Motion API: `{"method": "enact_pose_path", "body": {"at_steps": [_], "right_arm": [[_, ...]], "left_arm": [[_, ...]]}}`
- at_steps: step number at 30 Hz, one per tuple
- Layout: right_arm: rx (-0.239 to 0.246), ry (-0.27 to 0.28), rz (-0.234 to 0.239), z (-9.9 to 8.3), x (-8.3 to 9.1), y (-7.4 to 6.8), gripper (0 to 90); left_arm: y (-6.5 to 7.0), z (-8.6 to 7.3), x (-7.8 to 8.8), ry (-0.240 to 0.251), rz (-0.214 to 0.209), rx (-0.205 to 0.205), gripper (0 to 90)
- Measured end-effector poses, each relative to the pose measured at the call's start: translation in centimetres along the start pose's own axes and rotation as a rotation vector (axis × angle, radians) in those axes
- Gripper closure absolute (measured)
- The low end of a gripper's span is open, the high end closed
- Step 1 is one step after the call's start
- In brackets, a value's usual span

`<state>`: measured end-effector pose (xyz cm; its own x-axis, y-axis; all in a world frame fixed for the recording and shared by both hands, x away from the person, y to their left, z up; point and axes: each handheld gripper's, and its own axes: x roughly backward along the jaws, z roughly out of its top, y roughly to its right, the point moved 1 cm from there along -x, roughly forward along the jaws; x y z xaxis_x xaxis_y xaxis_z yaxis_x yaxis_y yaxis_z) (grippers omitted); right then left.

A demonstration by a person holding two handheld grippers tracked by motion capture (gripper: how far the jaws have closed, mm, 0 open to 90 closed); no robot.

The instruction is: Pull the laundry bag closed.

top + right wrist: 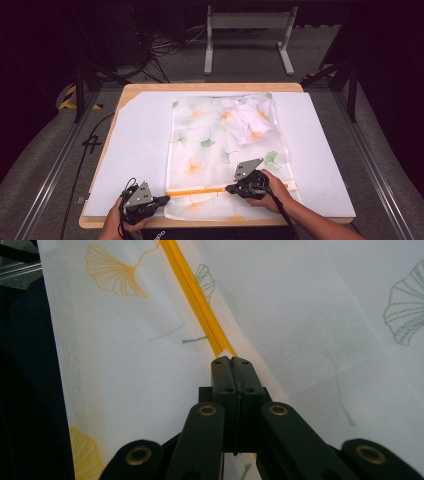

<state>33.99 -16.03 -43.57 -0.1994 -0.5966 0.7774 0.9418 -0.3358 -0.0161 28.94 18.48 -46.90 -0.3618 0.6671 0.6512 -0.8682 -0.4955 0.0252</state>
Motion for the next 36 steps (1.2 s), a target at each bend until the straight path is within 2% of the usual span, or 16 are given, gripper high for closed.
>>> {"method": "enact_pose_path", "body": {"at_steps": [16, 36], "right_arm": [[-0.025, 0.002, -0.025, -1.5, 1.5, 0.3, 90.0], [-0.108, 0.001, -0.049, -4.3, 3.4, 1.4, 90.0]], "left_arm": [[0.0, 0.0, 0.0, -0.001, -0.002, -0.003, 90.0], [-0.1, 0.0, 0.0, 0.0, -0.007, 0.005, 90.0]]}}
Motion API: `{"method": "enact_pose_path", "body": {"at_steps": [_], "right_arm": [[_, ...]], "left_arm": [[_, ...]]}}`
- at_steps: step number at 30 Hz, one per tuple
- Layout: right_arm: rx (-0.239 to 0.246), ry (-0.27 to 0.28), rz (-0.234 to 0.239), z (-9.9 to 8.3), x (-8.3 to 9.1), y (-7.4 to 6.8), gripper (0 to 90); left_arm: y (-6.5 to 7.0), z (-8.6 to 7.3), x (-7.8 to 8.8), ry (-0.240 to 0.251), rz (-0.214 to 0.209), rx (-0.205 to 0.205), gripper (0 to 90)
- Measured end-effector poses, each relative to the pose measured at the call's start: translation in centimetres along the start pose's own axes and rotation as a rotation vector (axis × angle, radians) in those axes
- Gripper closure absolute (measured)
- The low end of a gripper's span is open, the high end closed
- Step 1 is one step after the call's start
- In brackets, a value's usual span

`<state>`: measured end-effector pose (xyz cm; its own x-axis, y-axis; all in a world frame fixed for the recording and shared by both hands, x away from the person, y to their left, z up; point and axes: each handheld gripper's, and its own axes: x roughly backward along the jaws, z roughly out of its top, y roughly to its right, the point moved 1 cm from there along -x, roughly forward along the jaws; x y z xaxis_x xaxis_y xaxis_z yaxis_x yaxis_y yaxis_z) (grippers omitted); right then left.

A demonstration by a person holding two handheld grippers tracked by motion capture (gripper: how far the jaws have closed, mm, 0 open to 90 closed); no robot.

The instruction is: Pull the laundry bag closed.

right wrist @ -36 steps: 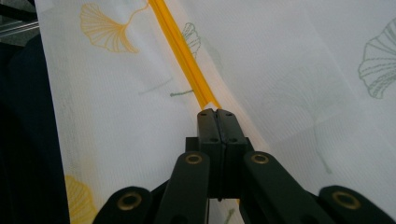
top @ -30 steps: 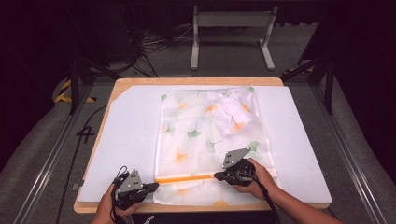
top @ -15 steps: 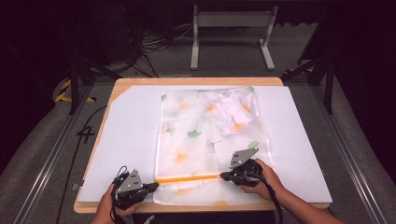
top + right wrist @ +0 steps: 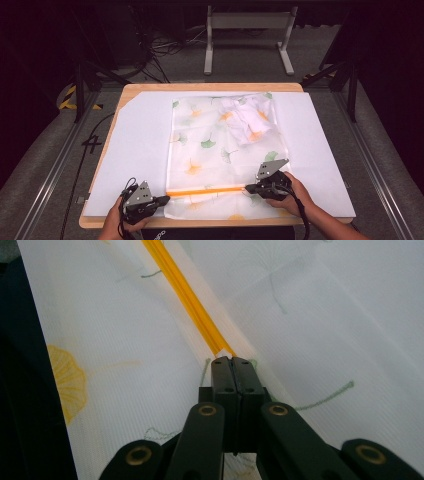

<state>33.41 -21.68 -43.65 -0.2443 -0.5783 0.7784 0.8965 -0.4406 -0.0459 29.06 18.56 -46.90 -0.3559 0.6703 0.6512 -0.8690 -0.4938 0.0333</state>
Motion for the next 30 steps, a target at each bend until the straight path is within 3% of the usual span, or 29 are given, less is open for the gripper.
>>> {"method": "enact_pose_path", "body": {"at_steps": [30], "right_arm": [[-0.085, 0.009, -0.064, -3.4, 3.2, 1.8, 90.0]], "left_arm": [[-0.1, 0.0, 0.0, -0.002, -0.009, 0.004, 90.0]]}}
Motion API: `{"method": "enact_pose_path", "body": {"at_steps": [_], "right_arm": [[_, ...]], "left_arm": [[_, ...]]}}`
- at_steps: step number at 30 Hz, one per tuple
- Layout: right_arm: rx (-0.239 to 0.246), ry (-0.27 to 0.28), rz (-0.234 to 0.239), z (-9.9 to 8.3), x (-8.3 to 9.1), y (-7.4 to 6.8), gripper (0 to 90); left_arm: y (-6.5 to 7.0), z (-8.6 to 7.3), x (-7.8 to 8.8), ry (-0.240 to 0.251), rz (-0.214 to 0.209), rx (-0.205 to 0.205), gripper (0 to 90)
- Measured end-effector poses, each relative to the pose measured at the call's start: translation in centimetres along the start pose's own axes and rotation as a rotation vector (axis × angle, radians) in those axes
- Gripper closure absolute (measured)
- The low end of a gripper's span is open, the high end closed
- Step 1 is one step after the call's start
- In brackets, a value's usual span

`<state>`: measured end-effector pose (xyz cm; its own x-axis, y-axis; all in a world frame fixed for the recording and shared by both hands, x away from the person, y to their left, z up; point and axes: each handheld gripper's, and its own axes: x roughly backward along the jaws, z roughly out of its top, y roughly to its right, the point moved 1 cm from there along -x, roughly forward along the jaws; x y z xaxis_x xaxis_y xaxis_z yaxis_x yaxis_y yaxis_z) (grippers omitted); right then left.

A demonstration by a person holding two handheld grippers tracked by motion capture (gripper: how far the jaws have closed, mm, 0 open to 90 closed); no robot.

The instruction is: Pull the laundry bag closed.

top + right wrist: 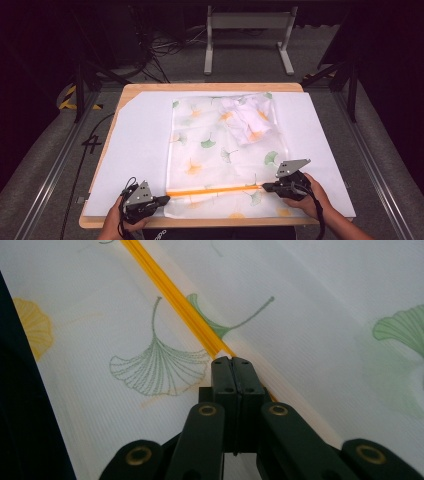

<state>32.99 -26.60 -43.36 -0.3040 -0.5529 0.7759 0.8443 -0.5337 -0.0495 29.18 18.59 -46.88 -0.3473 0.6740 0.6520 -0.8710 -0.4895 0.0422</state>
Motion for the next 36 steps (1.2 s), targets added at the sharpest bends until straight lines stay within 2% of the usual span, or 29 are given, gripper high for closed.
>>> {"method": "enact_pose_path", "body": {"at_steps": [2, 8, 26, 33, 36], "right_arm": [[-0.008, 0.002, -0.009, -0.3, 0.3, 0.2, 90.0], [-0.054, 0.024, 0.006, -1.0, 1.2, 1.0, 90.0], [-0.064, 0.015, -0.036, -2.4, 2.7, 1.7, 90.0], [-0.101, 0.014, -0.072, -3.9, 4.2, 2.8, 90.0], [-0.116, 0.021, -0.073, -4.5, 4.6, 3.0, 90.0]], "left_arm": [[0.0, 0.0, 0.0, 0.0, -0.001, 0.0, 90.0], [0.0, 0.0, 0.0, 0.001, -0.001, 0.003, 90.0], [-0.1, -0.1, 0.0, 0.004, -0.006, 0.009, 90.0], [-0.1, -0.1, 0.0, 0.005, -0.01, 0.011, 90.0], [-0.1, -0.1, 0.0, 0.005, -0.01, 0.011, 90.0]]}}
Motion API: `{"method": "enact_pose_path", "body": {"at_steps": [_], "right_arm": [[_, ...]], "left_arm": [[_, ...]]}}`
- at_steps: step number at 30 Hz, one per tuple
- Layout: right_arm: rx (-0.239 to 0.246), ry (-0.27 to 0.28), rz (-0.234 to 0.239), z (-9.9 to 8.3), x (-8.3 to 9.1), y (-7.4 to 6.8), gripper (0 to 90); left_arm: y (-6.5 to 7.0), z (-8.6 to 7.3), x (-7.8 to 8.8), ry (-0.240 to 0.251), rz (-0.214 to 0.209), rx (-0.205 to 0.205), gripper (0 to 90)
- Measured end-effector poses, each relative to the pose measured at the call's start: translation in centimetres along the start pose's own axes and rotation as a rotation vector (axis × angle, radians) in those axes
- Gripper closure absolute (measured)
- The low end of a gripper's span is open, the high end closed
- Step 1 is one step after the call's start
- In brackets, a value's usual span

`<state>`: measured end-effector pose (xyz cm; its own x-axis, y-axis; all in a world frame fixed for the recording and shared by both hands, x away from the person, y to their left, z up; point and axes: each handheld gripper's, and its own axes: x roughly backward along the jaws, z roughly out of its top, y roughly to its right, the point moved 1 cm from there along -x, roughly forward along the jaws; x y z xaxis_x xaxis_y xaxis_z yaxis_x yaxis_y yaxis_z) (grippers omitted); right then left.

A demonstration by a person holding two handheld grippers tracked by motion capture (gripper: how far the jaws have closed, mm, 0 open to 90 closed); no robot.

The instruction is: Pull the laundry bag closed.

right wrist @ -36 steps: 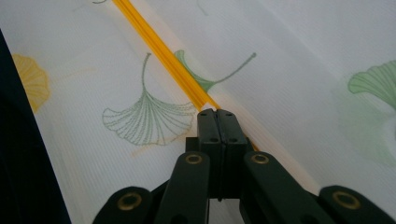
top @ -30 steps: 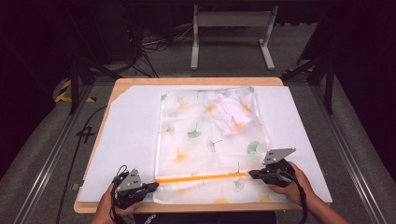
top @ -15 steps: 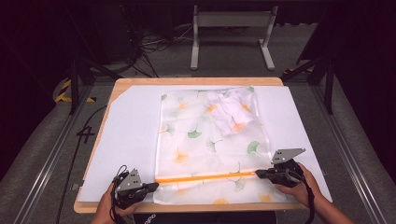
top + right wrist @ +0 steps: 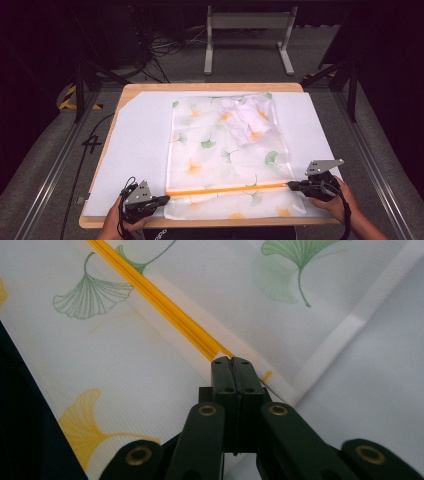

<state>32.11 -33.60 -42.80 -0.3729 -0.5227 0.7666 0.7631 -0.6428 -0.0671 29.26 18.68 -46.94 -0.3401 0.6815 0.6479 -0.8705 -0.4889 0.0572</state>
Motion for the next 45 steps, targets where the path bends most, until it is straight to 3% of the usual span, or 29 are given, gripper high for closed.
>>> {"method": "enact_pose_path", "body": {"at_steps": [15, 31, 45], "right_arm": [[-0.029, 0.042, -0.004, -1.5, 0.5, 0.5, 90.0], [0.053, 0.082, -0.047, -1.6, 1.2, -0.7, 89.0], [0.081, 0.138, -0.09, -1.9, 2.2, -1.2, 79.7]], "left_arm": [[-0.1, 0.0, 0.0, 0.002, -0.003, 0.006, 90.0], [0.2, 0.3, 0.3, -0.019, 0.019, -0.029, 90.0], [-0.5, 0.8, 2.0, 0.042, 0.095, -0.047, 90.0]]}}
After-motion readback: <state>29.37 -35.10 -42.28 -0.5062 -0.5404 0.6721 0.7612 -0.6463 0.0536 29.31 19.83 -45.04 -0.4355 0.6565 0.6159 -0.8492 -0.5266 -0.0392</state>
